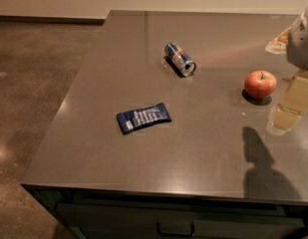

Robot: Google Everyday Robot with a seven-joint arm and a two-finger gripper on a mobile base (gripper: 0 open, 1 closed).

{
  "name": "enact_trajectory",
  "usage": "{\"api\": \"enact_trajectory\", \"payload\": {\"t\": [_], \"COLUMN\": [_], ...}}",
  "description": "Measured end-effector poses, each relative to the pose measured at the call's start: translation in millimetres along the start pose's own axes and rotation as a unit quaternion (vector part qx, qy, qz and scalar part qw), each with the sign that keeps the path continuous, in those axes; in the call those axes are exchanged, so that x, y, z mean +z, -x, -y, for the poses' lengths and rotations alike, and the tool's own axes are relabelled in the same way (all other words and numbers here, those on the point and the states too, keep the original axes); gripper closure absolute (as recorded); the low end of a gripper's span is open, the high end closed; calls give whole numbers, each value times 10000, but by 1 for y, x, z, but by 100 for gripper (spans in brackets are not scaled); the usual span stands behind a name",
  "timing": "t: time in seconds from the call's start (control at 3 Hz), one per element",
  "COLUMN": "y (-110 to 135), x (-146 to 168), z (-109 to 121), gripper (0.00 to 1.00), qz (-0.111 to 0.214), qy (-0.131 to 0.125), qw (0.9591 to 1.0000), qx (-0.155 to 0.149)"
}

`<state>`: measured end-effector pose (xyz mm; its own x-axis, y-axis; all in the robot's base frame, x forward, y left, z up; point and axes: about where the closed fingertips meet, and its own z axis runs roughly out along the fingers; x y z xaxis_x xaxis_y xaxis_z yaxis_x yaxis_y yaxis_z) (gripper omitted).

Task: Place redbull can upright

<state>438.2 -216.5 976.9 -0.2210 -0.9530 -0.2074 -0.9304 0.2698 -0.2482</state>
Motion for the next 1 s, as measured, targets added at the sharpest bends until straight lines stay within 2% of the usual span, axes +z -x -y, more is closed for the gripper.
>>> {"api": "enact_trajectory", "payload": {"t": [0.33, 0.67, 1.0], "y": [0, 8, 28], "x": [0, 4, 21], "z": [0, 15, 47], "gripper": [0, 0, 0], "qz": [0, 11, -98], "qy": [-1, -71, -168], "qw": [10000, 9997, 9981], "qx": [0, 217, 578]}}
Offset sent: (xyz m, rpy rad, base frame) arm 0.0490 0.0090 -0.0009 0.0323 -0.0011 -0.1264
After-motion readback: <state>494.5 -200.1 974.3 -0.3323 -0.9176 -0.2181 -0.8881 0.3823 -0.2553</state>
